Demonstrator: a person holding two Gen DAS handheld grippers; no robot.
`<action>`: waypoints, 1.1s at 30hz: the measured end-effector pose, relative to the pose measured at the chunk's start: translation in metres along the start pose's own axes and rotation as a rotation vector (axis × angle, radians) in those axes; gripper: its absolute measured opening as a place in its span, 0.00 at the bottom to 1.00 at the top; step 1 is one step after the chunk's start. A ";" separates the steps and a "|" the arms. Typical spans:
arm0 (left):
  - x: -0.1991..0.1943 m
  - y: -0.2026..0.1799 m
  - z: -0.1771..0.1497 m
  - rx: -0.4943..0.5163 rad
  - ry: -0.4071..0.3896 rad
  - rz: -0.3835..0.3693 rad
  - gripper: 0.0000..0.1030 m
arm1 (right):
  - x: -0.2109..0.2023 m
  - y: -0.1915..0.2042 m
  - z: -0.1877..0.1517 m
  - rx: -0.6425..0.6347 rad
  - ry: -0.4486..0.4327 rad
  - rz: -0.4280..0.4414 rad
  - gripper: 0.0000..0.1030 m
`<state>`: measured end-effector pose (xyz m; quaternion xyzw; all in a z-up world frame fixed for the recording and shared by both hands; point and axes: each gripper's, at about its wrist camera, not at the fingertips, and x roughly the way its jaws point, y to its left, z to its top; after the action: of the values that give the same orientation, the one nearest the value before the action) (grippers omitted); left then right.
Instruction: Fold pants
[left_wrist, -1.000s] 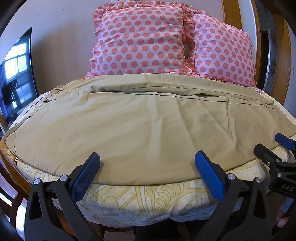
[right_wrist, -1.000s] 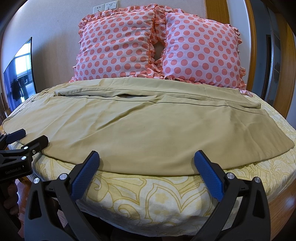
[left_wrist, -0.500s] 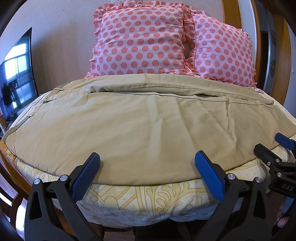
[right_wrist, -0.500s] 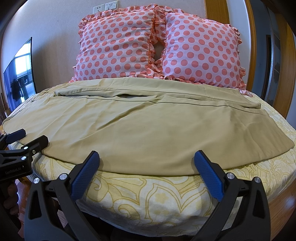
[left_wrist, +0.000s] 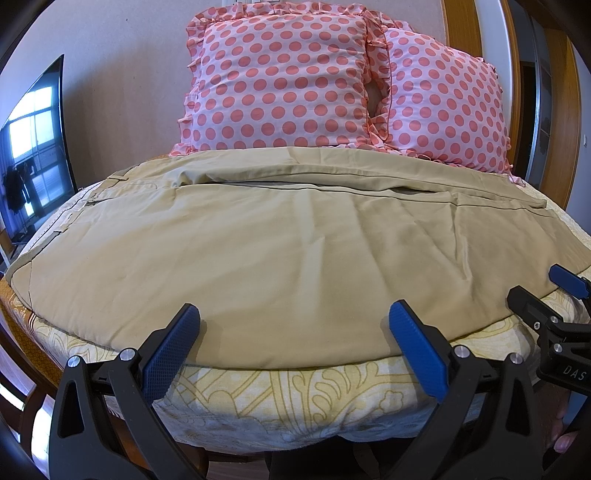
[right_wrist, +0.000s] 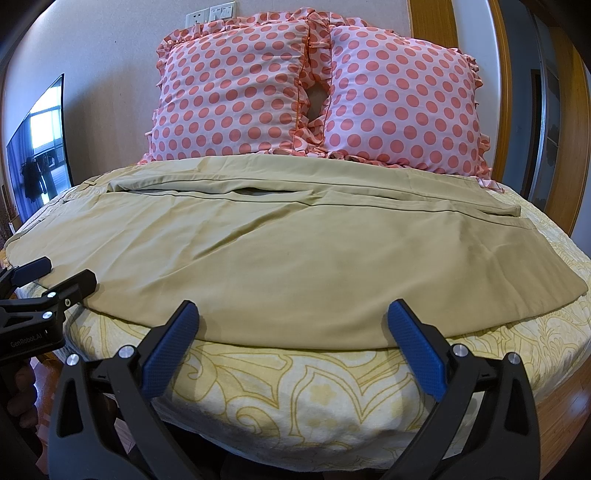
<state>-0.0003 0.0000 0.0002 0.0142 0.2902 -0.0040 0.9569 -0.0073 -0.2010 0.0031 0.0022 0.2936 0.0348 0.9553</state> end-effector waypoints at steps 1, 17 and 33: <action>0.000 0.000 0.000 0.000 0.000 0.000 0.99 | 0.000 0.000 0.000 0.000 0.000 0.000 0.98; -0.001 0.014 0.009 -0.029 0.007 -0.052 0.99 | 0.001 -0.029 0.026 0.006 0.012 0.048 0.98; 0.019 0.028 0.071 -0.049 -0.092 -0.017 0.99 | 0.224 -0.260 0.210 0.482 0.236 -0.414 0.64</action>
<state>0.0554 0.0256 0.0497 -0.0118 0.2458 -0.0059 0.9692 0.3121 -0.4416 0.0449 0.1641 0.3962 -0.2303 0.8735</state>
